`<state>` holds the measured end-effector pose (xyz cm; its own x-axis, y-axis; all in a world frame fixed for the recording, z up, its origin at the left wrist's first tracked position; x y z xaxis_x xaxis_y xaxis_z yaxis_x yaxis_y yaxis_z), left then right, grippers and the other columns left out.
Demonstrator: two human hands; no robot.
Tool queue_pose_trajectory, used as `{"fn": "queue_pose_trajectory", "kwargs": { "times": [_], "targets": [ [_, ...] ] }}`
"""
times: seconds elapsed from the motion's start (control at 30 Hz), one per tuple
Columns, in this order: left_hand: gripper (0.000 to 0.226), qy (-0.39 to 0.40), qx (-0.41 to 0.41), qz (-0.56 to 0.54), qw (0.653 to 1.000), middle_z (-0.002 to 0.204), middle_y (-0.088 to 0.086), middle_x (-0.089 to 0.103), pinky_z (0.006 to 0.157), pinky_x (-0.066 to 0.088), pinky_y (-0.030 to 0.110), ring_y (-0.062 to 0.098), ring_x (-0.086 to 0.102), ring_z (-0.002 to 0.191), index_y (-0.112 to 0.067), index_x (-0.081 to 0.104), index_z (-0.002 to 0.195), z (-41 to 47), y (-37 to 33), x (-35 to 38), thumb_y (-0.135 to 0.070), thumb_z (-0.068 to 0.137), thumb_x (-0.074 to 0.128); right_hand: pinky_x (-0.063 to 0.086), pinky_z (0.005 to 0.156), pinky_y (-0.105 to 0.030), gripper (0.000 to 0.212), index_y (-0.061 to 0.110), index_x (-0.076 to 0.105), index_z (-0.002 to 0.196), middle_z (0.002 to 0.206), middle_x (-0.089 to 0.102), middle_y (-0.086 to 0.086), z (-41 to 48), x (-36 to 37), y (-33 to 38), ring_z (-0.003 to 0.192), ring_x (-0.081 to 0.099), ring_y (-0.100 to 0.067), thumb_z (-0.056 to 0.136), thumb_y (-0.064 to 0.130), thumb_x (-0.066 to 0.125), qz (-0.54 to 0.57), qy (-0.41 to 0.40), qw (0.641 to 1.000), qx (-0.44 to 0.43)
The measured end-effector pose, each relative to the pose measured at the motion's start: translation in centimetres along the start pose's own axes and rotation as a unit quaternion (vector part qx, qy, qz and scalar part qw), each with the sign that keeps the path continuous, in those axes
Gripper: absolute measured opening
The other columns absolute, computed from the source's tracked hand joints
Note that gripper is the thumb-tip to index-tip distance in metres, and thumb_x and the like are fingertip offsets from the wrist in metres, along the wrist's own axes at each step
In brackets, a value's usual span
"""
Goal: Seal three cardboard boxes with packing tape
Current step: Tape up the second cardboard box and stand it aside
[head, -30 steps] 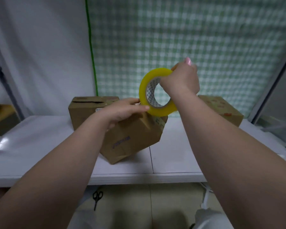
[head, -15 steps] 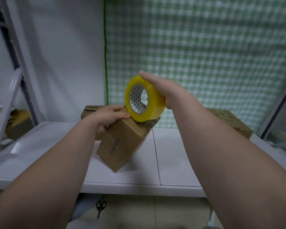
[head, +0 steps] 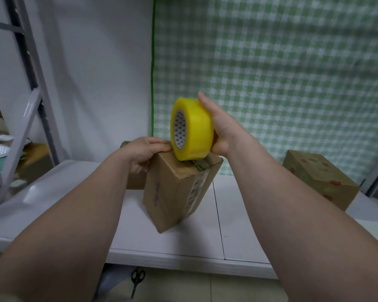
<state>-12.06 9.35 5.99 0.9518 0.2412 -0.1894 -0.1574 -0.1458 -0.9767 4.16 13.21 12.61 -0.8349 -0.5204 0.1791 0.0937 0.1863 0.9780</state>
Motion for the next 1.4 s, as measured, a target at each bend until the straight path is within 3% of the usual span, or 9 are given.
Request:
{"fn": "queue_pose_trajectory", "kwargs": {
  "times": [0.17,0.3,0.4,0.53,0.63,0.73,1.03,1.2,1.4],
  "targets": [
    [0.008,0.009,0.009,-0.023,1.000,0.096,0.003,0.066,0.077,0.050,0.040,0.021,0.059,0.088,-0.025,0.067,0.093,1.7,0.4,0.7,-0.020,0.092,0.060,0.053,0.088,-0.050,0.046,0.015,0.065,0.106,0.101,0.071,-0.011,1.1,0.5,0.6,0.091,0.067,-0.030,0.079,0.051,0.070,-0.020,0.008,0.999,-0.026],
    [0.012,-0.009,0.033,-0.050,0.998,0.103,0.011,0.069,0.065,0.047,0.033,0.028,0.061,0.095,-0.021,0.067,0.101,3.6,1.1,3.4,-0.020,0.093,0.058,0.053,0.067,-0.035,0.024,0.016,0.063,0.094,0.081,0.065,-0.006,1.7,0.4,0.5,0.073,0.063,-0.022,0.086,0.038,0.067,-0.074,0.004,0.996,-0.043],
    [0.019,-0.046,0.089,0.108,0.989,0.103,0.007,0.067,0.061,0.044,0.028,0.025,0.060,0.093,-0.021,0.065,0.110,4.2,-0.9,5.0,-0.021,0.096,0.052,0.052,0.066,-0.034,0.024,0.014,0.062,0.094,0.078,0.063,-0.006,2.0,-1.0,1.0,0.070,0.062,-0.022,0.089,0.038,0.062,-0.056,-0.027,0.997,-0.051],
    [0.036,0.021,0.100,0.305,0.947,0.125,0.003,0.059,0.095,0.045,0.036,0.020,0.054,0.111,-0.021,0.057,0.128,3.2,-2.7,6.2,-0.028,0.092,0.055,0.056,0.075,-0.039,0.046,0.009,0.057,0.123,0.096,0.065,-0.014,1.9,-3.0,1.1,0.070,0.069,-0.027,0.091,0.042,0.057,0.005,-0.021,0.998,-0.052],
    [0.090,0.135,0.062,0.372,0.916,0.140,0.000,0.043,0.103,0.040,0.040,0.020,0.044,0.123,-0.032,0.039,0.140,1.4,-2.3,7.0,-0.070,0.063,0.063,0.054,0.084,-0.051,0.052,0.014,0.052,0.131,0.121,0.062,-0.019,1.6,-3.0,1.1,0.081,0.070,-0.033,0.091,0.046,0.056,-0.010,0.001,0.999,-0.052],
    [0.132,0.118,0.047,0.443,0.888,0.150,-0.001,0.019,0.111,0.033,0.044,0.027,0.025,0.139,-0.036,0.017,0.150,0.2,-2.0,7.5,-0.092,0.037,0.059,0.054,0.084,-0.049,0.049,0.014,0.055,0.126,0.106,0.064,-0.015,1.0,-2.8,1.1,0.077,0.070,-0.031,0.090,0.047,0.057,-0.017,-0.001,0.998,-0.060],
    [0.092,0.002,0.111,0.441,0.891,0.109,-0.001,0.044,0.089,0.048,0.040,0.022,0.043,0.108,-0.029,0.049,0.118,1.0,-1.6,8.0,-0.073,0.039,0.063,0.055,0.080,-0.044,0.029,0.017,0.061,0.103,0.090,0.066,-0.011,-0.7,-2.9,0.6,0.071,0.068,-0.027,0.090,0.043,0.060,-0.010,-0.026,0.997,-0.066],
    [0.100,-0.010,0.095,0.461,0.882,0.116,0.003,0.045,0.090,0.047,0.043,0.026,0.042,0.111,-0.023,0.047,0.121,1.2,-1.6,7.3,-0.076,0.037,0.061,0.056,0.076,-0.043,0.035,0.016,0.064,0.102,0.097,0.069,-0.013,-2.3,-4.0,1.3,0.087,0.067,-0.031,0.090,0.048,0.055,0.001,-0.061,0.996,-0.059],
    [0.114,-0.009,0.065,0.475,0.877,0.131,0.007,0.041,0.093,0.045,0.048,0.031,0.039,0.121,-0.018,0.041,0.135,1.4,-1.7,7.0,-0.079,0.040,0.058,0.057,0.061,-0.034,0.035,0.016,0.067,0.102,0.081,0.074,-0.007,-5.5,-5.7,2.6,0.066,0.071,-0.023,0.089,0.047,0.059,-0.061,-0.047,0.994,-0.074]
  ]
}}
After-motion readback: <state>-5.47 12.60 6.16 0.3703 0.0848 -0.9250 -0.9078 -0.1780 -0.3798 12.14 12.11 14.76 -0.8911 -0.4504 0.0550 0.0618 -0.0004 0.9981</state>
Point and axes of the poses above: each hand's wrist, its own z-axis towards the middle knuckle, its own x-axis out of the palm, y = z × x, the point moved 6 cm from there along z, towards the middle knuckle
